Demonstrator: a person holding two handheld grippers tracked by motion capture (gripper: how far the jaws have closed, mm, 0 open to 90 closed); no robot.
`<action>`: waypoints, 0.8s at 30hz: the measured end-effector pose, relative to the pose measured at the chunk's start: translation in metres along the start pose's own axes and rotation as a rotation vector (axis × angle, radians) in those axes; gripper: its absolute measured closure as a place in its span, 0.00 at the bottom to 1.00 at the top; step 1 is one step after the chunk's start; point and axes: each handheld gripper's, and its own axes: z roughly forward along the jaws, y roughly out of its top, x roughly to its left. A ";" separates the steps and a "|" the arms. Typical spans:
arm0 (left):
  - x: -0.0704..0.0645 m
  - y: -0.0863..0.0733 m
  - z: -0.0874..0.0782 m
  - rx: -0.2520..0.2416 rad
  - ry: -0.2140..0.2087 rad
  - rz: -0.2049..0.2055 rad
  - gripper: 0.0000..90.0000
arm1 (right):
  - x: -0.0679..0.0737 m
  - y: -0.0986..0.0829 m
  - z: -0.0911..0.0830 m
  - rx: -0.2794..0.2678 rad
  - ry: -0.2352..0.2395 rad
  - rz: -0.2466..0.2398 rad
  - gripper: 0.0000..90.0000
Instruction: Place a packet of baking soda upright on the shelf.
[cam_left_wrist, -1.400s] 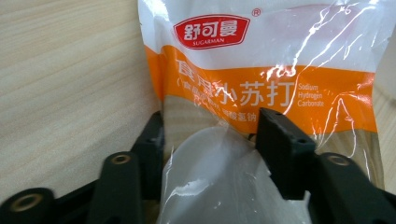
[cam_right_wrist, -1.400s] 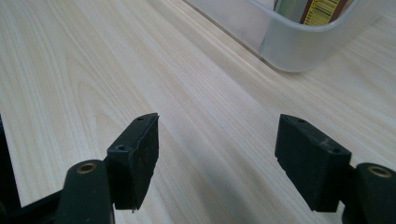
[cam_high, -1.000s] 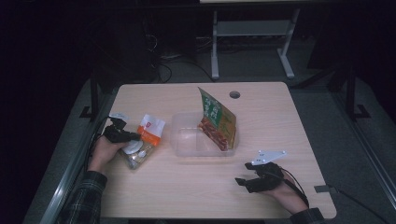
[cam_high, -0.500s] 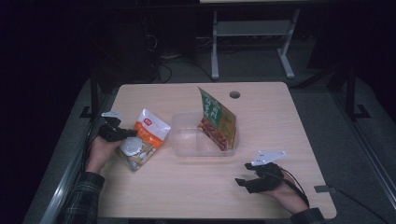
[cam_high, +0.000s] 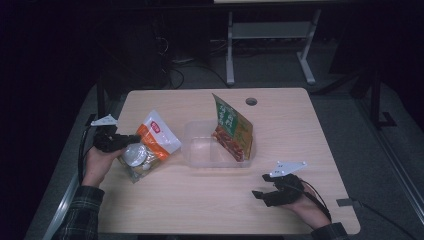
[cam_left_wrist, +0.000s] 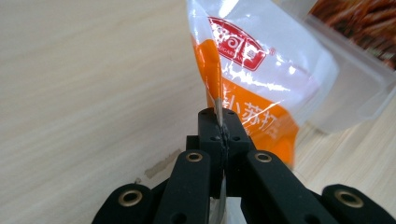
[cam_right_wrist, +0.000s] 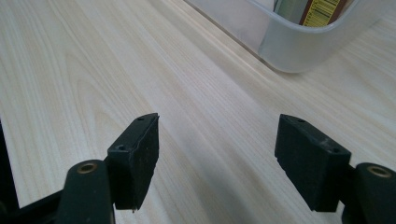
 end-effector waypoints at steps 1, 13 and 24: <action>-0.001 0.001 -0.003 -0.014 0.000 0.005 1.00 | 0.000 0.000 0.000 0.000 0.000 -0.001 0.34; -0.021 0.014 -0.033 -0.076 -0.033 0.050 1.00 | 0.000 0.000 0.000 0.001 0.006 -0.004 0.34; -0.063 0.033 -0.039 -0.105 -0.138 0.077 1.00 | 0.001 0.001 0.000 -0.004 0.015 -0.004 0.34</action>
